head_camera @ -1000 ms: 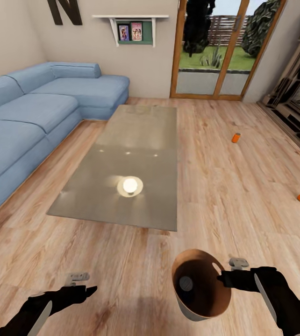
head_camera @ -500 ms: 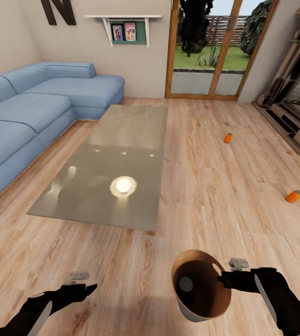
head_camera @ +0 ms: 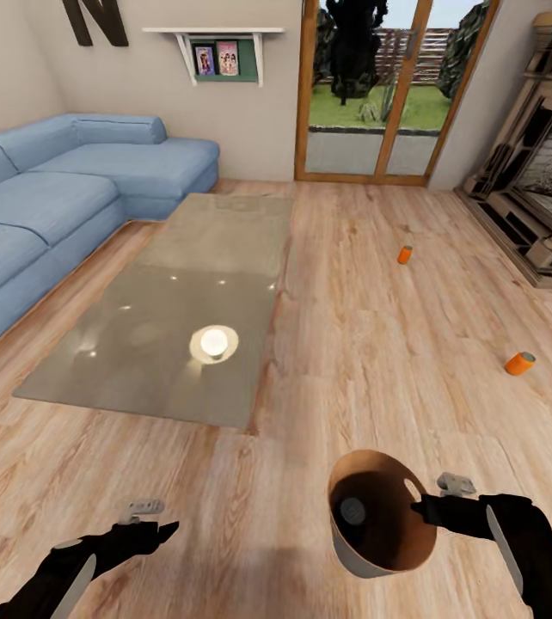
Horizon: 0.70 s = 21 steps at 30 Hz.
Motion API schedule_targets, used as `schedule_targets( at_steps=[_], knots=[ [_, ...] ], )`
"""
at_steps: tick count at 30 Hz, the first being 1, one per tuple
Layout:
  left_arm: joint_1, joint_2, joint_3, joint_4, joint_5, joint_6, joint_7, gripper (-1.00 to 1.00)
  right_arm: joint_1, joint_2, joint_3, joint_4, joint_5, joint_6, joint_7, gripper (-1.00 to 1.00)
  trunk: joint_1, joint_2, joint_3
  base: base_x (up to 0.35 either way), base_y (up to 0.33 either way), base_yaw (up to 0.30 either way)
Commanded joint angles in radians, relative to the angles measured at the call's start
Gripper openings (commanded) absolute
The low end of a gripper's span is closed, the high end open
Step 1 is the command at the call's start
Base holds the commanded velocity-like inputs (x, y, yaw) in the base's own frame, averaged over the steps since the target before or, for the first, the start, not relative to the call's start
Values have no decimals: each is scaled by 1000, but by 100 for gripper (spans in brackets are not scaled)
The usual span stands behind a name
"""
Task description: Put the three can of soda from the living room inside the tash can in the kitchen.
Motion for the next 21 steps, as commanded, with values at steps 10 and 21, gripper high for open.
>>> schedule_targets(
  at_steps=[10, 21],
  knots=[
    [0, 0, 0, 1, 0, -1, 0, 100, 0, -1, -24, -15, -26, 8, 5, -100, 0, 0, 0, 101, -330, 0],
    [0, 0, 0, 0, 0, -1, 2, 100, 0, 1, -25, -16, -25, 8, 5, -100, 0, 0, 0, 142, -317, 0]
  ],
)
